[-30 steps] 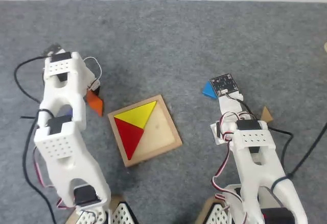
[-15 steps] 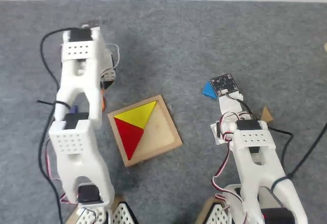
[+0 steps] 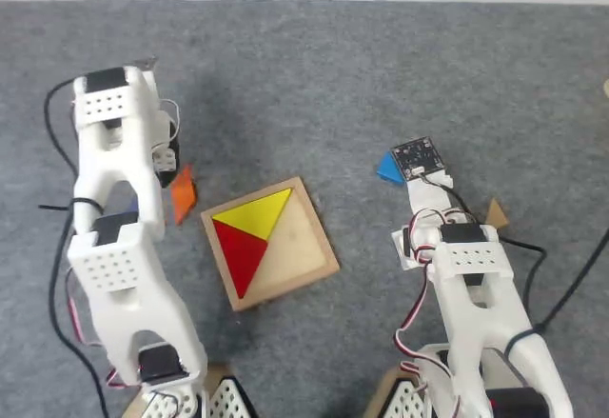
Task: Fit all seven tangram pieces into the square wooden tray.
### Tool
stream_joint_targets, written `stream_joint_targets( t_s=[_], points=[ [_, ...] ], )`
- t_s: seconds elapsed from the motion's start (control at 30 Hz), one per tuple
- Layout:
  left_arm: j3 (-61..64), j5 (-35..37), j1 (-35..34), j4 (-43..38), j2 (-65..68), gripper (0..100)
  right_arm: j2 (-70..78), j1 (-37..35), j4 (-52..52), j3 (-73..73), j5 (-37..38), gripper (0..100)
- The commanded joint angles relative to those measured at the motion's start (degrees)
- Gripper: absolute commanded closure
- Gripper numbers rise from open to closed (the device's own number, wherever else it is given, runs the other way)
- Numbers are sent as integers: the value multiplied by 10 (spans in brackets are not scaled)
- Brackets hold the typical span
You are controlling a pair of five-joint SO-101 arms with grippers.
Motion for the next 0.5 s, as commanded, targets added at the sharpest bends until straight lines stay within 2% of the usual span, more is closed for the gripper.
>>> stream_joint_targets(
  t_s=[0.0,0.13,0.3,0.43,0.47],
  points=[
    [8,-53,4,-18,-61,985,-2,-3,-5,-5,-4,925],
    [93,-59,11,-38,-231,985,-1,-4,-6,-5,-4,925],
    [322,-59,16,-87,-475,986,-5,2,-5,-8,-4,925],
    [476,-130,25,-185,-585,936,-5,0,-5,-8,-4,925],
    [506,-118,34,-215,-589,906,-5,1,-5,-8,-4,925]
  ],
)
